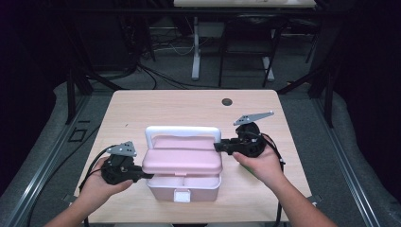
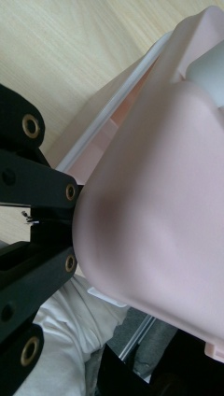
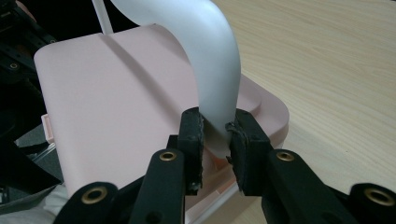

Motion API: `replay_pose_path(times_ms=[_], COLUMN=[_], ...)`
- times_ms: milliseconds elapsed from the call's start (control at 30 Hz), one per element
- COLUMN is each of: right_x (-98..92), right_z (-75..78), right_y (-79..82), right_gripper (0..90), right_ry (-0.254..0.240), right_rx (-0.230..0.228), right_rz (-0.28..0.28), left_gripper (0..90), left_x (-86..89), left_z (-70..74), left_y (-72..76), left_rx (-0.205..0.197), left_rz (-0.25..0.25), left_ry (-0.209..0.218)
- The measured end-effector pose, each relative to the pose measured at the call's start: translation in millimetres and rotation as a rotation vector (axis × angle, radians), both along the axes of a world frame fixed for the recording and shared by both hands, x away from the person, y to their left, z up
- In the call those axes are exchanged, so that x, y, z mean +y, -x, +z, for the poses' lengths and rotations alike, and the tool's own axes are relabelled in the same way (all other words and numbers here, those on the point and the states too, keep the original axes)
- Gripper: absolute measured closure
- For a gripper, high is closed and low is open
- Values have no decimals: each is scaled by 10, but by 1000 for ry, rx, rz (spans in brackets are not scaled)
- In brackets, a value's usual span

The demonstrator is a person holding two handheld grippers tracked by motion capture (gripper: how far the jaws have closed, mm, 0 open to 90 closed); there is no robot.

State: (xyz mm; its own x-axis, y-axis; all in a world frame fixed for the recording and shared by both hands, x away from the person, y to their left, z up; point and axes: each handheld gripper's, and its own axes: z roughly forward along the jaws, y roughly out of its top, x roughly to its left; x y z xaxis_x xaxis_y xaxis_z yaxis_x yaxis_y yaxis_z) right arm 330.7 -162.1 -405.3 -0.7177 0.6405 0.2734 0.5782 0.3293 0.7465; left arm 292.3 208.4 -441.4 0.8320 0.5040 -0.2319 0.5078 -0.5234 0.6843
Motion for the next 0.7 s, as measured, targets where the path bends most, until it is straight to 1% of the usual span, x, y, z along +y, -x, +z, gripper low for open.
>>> replay_pose_path(times_ms=[233, 467, 633, 700], right_x=[-12, -32, -127, -161], right_z=[-11, -9, -3, 3], right_y=[-7, 0, 18, 39], right_gripper=[749, 731, 731, 740], right_ry=[-14, -21, -27, -25], right_rx=[5, 3, -6, -5], right_rz=[-2, -4, -37, -40], left_gripper=[894, 895, 895, 895], left_x=[5, 7, 8, 6], left_z=[63, 77, 121, 139], left_y=[4, -9, -25, -35], left_rx=[-12, -12, -20, -21], left_rz=[1, 3, 9, 10], left_ry=[-2, 0, 5, 6])
